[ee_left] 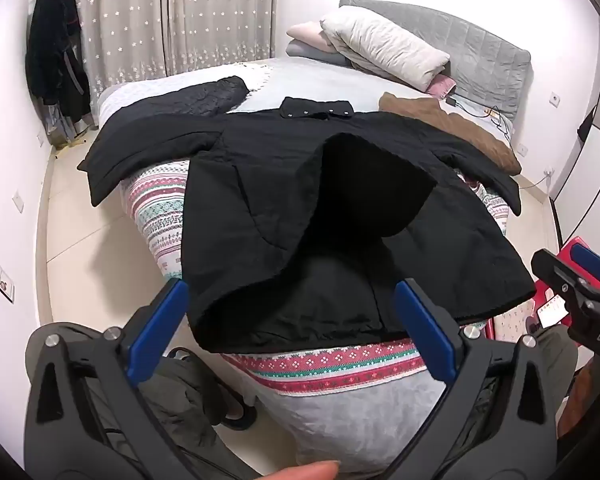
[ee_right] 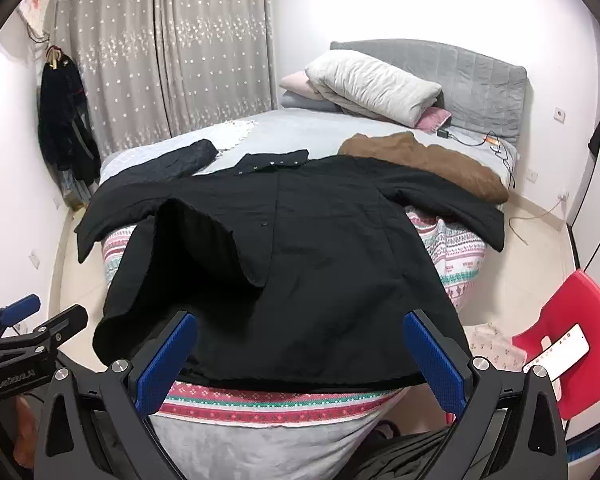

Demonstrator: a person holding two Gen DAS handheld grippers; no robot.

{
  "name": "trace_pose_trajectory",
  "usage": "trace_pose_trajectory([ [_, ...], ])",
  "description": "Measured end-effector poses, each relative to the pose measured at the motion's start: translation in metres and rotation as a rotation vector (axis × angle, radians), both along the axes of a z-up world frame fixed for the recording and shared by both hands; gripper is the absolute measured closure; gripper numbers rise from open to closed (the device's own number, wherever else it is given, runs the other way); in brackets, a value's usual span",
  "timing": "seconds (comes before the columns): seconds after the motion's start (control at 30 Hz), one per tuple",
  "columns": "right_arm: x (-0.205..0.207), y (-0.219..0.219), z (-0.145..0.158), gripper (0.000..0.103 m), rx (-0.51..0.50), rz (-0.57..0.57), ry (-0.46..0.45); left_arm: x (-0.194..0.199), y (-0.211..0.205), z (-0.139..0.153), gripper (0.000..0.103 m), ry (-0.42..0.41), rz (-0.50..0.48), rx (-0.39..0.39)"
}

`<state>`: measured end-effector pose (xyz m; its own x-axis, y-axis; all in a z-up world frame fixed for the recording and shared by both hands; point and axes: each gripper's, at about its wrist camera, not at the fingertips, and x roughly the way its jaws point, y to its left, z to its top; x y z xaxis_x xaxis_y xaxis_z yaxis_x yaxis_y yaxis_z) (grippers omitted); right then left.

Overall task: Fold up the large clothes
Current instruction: 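Move both grippers toward the hem of the black coat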

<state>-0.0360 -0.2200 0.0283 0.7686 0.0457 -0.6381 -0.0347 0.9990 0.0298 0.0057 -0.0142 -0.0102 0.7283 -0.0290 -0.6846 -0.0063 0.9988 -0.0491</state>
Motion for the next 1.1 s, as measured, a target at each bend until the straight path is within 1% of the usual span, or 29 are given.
trace_pose_trajectory([
  [0.1,-0.009,-0.006,-0.004,0.0,-0.002,0.002,-0.006,0.002,-0.002,-0.001,0.001,0.011,-0.005,0.0],
  [0.17,-0.004,-0.01,-0.004,0.0,0.002,0.003,-0.001,0.002,-0.002,-0.002,0.001,0.027,-0.01,-0.006],
  [0.3,-0.002,-0.009,-0.004,0.0,0.002,-0.006,-0.005,0.003,-0.007,-0.005,0.001,0.016,-0.019,0.004],
  [0.37,-0.003,-0.01,-0.005,0.0,0.001,-0.007,-0.01,0.005,-0.008,-0.007,0.001,0.047,-0.029,0.012],
  [0.4,-0.003,-0.01,-0.006,0.0,-0.002,-0.008,-0.011,0.005,-0.009,-0.009,0.001,0.057,-0.034,0.0],
  [0.47,-0.003,-0.009,-0.007,0.0,-0.008,-0.011,-0.011,0.006,-0.01,-0.011,0.001,0.06,-0.035,0.007],
  [0.53,-0.002,-0.009,-0.008,0.0,-0.013,-0.016,-0.012,0.006,-0.009,-0.011,0.001,0.067,-0.035,-0.009],
  [0.57,0.001,-0.01,-0.007,0.0,-0.008,-0.017,-0.014,0.006,-0.009,-0.01,0.001,0.075,-0.034,0.006],
  [0.63,0.002,-0.01,-0.008,0.0,-0.008,-0.021,-0.012,0.006,-0.008,-0.008,0.001,0.089,-0.032,-0.017],
  [0.67,0.002,-0.01,-0.009,0.0,-0.009,-0.022,-0.012,0.007,-0.009,-0.009,0.001,0.057,-0.034,-0.007],
  [0.77,0.008,-0.013,-0.007,0.0,-0.001,-0.023,-0.024,0.008,-0.012,-0.009,0.001,0.029,-0.044,0.0],
  [0.87,0.009,-0.012,-0.008,0.0,-0.007,-0.025,-0.025,0.009,-0.015,-0.012,0.001,0.036,-0.053,0.022],
  [0.9,0.01,-0.016,-0.004,0.0,-0.01,-0.023,-0.052,0.01,-0.015,-0.013,0.001,0.042,-0.054,0.02],
  [1.0,0.011,-0.016,-0.006,0.0,-0.015,-0.02,-0.049,0.012,-0.014,-0.014,0.001,0.055,-0.052,0.029],
  [1.03,0.015,-0.006,-0.012,0.0,0.003,-0.019,-0.003,0.012,-0.014,-0.014,0.001,0.053,-0.051,0.029],
  [1.1,0.017,-0.005,-0.013,0.0,0.0,-0.021,0.003,0.012,-0.012,-0.013,0.001,0.058,-0.049,0.02],
])
